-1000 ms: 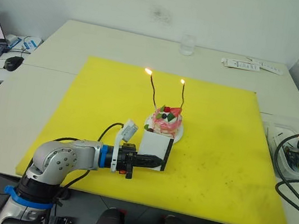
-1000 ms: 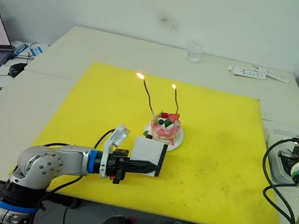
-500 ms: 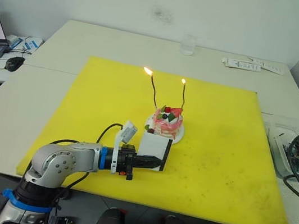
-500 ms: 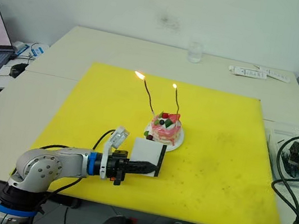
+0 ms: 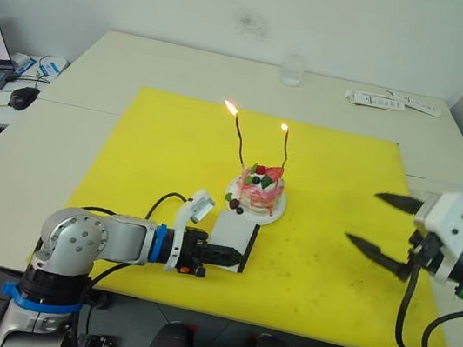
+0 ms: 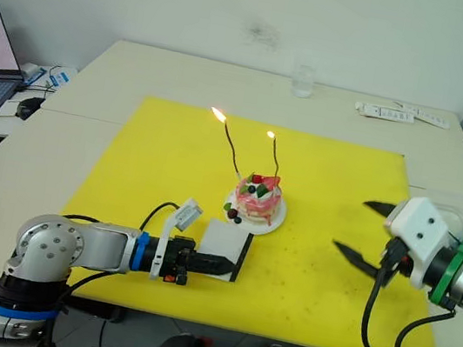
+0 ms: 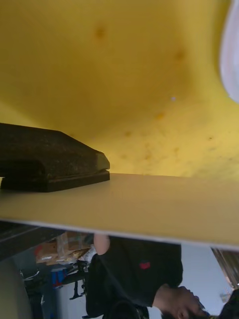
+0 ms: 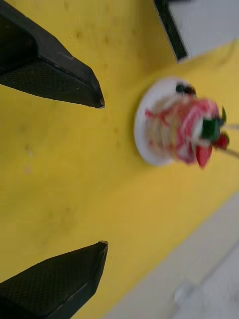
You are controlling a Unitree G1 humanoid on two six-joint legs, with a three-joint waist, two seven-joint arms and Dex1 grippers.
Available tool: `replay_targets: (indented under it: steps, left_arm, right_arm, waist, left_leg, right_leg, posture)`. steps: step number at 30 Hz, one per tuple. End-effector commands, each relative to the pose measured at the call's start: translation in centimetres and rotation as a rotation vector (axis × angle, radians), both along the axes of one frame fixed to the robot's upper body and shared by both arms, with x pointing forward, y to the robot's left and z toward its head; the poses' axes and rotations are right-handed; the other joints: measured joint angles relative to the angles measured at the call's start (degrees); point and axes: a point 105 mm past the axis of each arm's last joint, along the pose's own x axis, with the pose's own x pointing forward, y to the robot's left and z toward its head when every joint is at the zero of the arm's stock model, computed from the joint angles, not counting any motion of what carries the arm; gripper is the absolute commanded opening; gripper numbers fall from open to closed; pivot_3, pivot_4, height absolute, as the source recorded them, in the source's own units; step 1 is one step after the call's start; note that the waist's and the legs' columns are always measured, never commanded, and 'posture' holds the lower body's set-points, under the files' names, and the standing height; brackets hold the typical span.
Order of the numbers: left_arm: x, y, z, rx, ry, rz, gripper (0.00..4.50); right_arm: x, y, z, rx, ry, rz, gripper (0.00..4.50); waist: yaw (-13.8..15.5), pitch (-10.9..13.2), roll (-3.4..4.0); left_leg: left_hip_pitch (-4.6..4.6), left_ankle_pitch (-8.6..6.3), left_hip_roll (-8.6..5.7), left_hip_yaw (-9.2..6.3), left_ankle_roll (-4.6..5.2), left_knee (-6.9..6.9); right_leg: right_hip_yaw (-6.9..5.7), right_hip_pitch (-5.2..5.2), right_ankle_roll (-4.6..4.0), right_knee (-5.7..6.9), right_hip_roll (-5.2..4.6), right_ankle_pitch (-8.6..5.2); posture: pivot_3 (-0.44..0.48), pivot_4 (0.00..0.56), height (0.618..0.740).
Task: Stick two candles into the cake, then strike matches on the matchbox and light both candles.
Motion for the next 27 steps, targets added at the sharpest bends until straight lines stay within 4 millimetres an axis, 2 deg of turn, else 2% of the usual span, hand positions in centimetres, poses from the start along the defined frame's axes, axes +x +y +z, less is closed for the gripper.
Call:
replay_targets:
  steps: [1, 4, 6, 7, 19, 27]
  left_arm:
    - [0.0, -0.3, -0.2, 0.024, 0.009, 0.001, 0.00]
    - [0.2, -0.8, -0.9, 0.043, 0.026, 0.013, 0.00]
    - [0.4, -0.9, -1.0, 0.059, 0.026, 0.014, 0.60]
    - [0.5, -0.9, -1.0, 0.064, 0.028, 0.013, 0.76]
    - [0.9, 0.8, 0.3, 0.131, -0.026, 0.007, 4.47]
    - [0.2, 2.6, 1.7, 0.178, -0.098, -0.003, 4.47]
  right_arm:
    - [-0.9, 1.4, 0.1, -0.003, 0.030, 0.091, 4.47]
    - [-0.8, 1.8, -0.3, 0.003, 0.046, 0.106, 4.47]
    - [-0.7, 2.1, -0.5, 0.007, 0.051, 0.110, 4.50]
    - [-0.7, 2.3, -0.5, 0.009, 0.053, 0.115, 4.50]
    - [-0.9, 3.0, -1.0, 0.012, 0.070, 0.128, 4.50]
    - [-1.1, 2.7, -1.1, -0.018, 0.072, 0.128, 4.50]
  waist:
    - [0.0, 0.0, -0.02]
    - [0.1, 0.0, -0.02]
    - [0.1, 0.0, -0.02]
    - [0.1, 0.0, -0.02]
    - [0.0, 0.0, -0.02]
    - [0.0, 0.0, -0.03]
  left_leg:
    - [0.01, 0.00, 0.00, 0.00, 0.00, 0.00]
    - [0.03, 0.00, 0.00, -0.03, 0.00, 0.00]
    - [0.02, 0.00, -0.01, -0.02, 0.00, 0.01]
    - [0.01, 0.00, -0.01, -0.02, 0.00, 0.00]
    - [0.04, 0.00, 0.03, -0.07, 0.00, 0.00]
    - [0.05, 0.00, 0.10, -0.12, -0.01, -0.03]
  right_leg:
    - [0.00, 0.01, 0.01, 0.00, 0.00, 0.01]
    - [-0.01, 0.02, 0.01, 0.01, -0.02, 0.01]
    - [0.00, 0.02, 0.00, 0.01, -0.01, 0.01]
    - [0.00, 0.02, 0.00, 0.00, -0.01, 0.01]
    - [-0.02, 0.02, -0.01, 0.03, -0.01, 0.01]
    - [-0.04, 0.01, -0.04, 0.03, -0.02, 0.00]
  posture:
    - [0.000, 0.150, 0.706]
    - [0.000, 0.150, 0.706]
    - [0.000, 0.150, 0.706]
    - [0.000, 0.150, 0.706]
    - [0.000, 0.150, 0.706]
    - [0.000, 0.150, 0.706]
